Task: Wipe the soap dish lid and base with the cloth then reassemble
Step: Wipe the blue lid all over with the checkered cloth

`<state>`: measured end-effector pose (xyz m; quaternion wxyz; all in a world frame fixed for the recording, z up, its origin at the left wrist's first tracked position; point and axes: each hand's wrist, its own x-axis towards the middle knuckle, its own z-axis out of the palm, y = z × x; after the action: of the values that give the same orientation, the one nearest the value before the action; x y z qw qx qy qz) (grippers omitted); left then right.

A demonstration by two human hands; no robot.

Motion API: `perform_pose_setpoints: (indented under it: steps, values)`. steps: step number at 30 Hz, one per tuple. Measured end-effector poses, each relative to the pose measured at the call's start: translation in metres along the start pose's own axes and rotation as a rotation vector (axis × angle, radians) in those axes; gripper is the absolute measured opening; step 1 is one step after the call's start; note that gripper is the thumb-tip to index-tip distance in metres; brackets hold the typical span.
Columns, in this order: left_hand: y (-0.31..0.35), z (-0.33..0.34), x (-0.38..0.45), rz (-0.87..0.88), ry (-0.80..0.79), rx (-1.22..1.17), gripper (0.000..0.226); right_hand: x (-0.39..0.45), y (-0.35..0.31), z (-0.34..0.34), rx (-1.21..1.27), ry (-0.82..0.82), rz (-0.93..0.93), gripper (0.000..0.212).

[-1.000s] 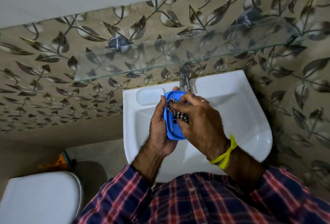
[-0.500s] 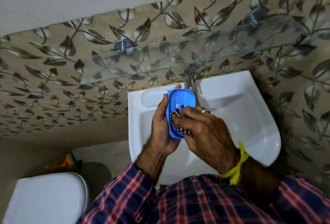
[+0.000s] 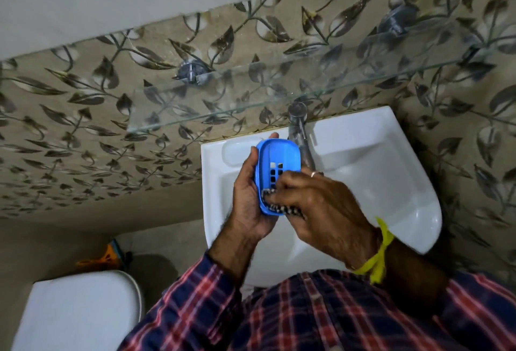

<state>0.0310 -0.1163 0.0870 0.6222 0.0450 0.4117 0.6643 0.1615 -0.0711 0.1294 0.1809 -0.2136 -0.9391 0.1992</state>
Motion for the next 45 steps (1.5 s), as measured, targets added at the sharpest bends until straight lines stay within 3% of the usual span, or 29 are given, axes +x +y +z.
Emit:
perform_pose_setpoints:
  steps: [4,8,11,15,19,23,26,31,35,39,43,45]
  values:
    - [-0.003,0.004,0.000,0.003,0.002,0.021,0.053,0.001,0.001,-0.004,0.037,0.022,0.079,0.040]
    - [0.002,0.003,0.002,0.012,-0.034,0.018,0.072,-0.008,-0.001,-0.008,-0.062,-0.005,0.019,0.038]
    - [0.002,0.003,0.001,0.031,-0.020,0.019,0.065,-0.001,0.001,-0.011,-0.085,0.027,0.083,0.036]
    - [0.008,0.001,-0.001,0.021,-0.015,-0.005,0.066,-0.003,0.002,-0.010,-0.121,-0.033,-0.035,0.034]
    - [-0.002,0.005,-0.005,0.039,0.001,0.004,0.055,0.005,0.008,-0.012,-0.132,0.043,0.075,0.036]
    - [0.008,0.002,-0.010,0.036,-0.047,-0.024,0.057,-0.002,-0.004,-0.005,-0.137,0.002,0.019,0.033]
    - [0.002,0.003,-0.008,0.072,-0.023,-0.020,0.057,0.005,0.001,-0.005,-0.119,0.119,0.184,0.032]
    - [0.016,0.000,-0.012,0.046,-0.022,-0.033,0.067,-0.001,-0.008,0.000,-0.163,0.082,-0.028,0.030]
    - [0.010,0.008,-0.013,0.058,0.014,-0.038,0.064,0.019,-0.002,-0.001,-0.169,0.206,0.172,0.028]
    - [0.015,0.009,-0.017,0.067,-0.012,-0.018,0.060,0.013,-0.001,0.003,-0.197,0.222,0.069,0.031]
    - [0.013,0.014,-0.015,0.068,0.028,-0.003,0.061,0.022,-0.003,0.002,-0.160,0.297,0.205,0.037]
    - [0.018,0.012,-0.017,0.098,0.001,-0.001,0.058,0.018,-0.008,0.007,-0.206,0.301,0.154,0.036]
